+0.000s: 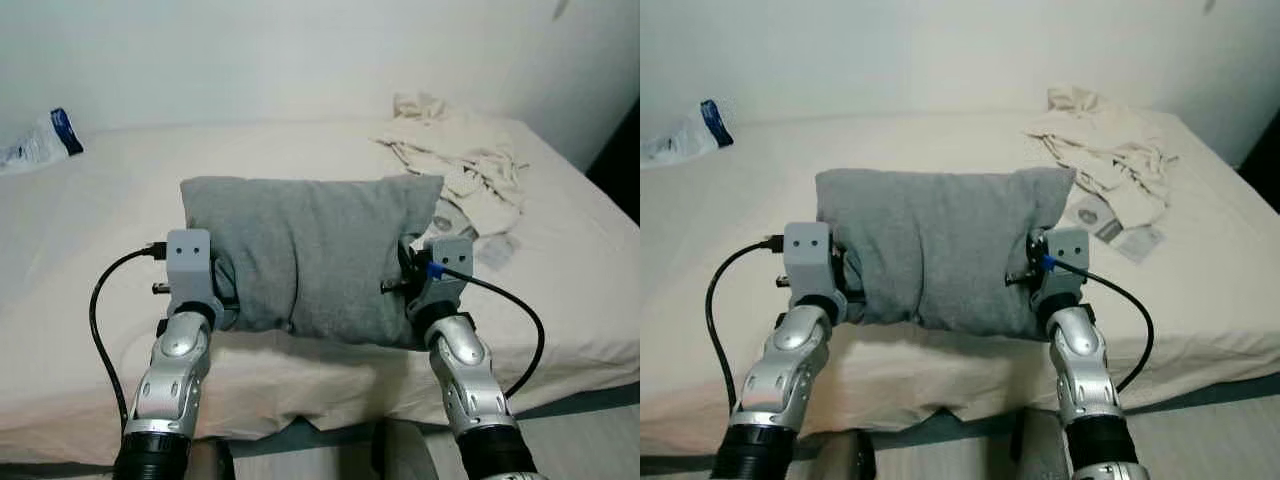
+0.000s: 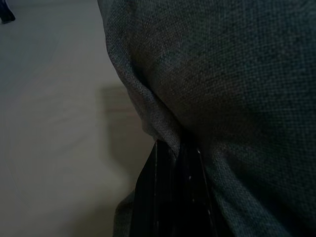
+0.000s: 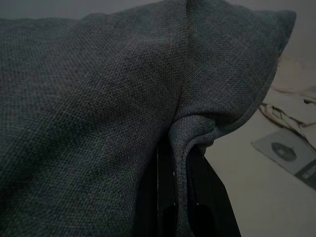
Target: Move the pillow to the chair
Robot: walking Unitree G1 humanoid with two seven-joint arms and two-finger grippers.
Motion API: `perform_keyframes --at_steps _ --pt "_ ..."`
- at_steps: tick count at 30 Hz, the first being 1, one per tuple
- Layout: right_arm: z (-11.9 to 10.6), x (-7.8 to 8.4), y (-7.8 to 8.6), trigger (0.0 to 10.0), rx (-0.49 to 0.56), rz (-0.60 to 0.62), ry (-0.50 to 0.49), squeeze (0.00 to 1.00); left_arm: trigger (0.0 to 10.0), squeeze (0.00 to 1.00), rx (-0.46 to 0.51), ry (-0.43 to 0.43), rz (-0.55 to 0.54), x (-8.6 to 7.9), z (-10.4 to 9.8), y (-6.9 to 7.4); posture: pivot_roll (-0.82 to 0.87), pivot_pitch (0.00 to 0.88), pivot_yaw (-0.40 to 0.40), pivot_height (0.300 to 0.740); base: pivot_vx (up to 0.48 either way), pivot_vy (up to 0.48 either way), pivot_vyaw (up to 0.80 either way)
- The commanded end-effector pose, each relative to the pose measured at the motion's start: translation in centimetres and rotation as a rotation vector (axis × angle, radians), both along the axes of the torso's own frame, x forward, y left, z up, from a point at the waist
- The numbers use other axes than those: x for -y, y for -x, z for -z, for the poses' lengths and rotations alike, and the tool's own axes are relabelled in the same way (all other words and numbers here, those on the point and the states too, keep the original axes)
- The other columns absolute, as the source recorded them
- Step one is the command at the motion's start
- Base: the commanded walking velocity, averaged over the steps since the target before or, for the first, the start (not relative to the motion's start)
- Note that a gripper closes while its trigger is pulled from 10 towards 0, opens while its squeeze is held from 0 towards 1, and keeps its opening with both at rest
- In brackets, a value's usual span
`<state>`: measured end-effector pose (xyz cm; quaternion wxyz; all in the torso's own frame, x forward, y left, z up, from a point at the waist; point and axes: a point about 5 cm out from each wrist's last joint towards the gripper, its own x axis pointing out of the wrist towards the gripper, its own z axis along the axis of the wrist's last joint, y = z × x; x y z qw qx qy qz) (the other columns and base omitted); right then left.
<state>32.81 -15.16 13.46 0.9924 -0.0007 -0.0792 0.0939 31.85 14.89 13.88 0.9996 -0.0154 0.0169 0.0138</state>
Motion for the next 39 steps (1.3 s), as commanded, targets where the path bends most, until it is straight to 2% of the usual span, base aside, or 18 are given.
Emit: perform_keyframes --at_steps 1,10,19,39 --pt "-0.3 -2.8 0.2 10.0 0.019 -0.102 -0.017 0.00 10.0 0.00 0.078 0.006 0.112 2.8 -1.5 0.0 0.04 0.115 -0.012 0.630 0.000 0.000 0.00" --pt "-0.1 -3.2 0.3 10.0 0.002 -0.125 0.001 0.00 10.0 0.00 0.083 0.004 0.105 2.5 -1.6 0.0 0.04 0.116 -0.009 0.630 0.000 0.000 0.00" --pt "-0.6 -2.9 0.3 10.0 0.017 -0.130 -0.030 0.00 10.0 0.00 0.085 0.001 0.104 2.4 -1.6 0.1 0.05 0.117 -0.007 0.630 0.000 0.000 0.00" --pt "-1.1 -3.0 0.2 10.0 0.034 -0.142 -0.031 0.00 10.0 0.00 0.087 0.001 0.103 2.3 -1.5 0.0 0.04 0.112 -0.009 0.706 0.000 0.000 0.00"
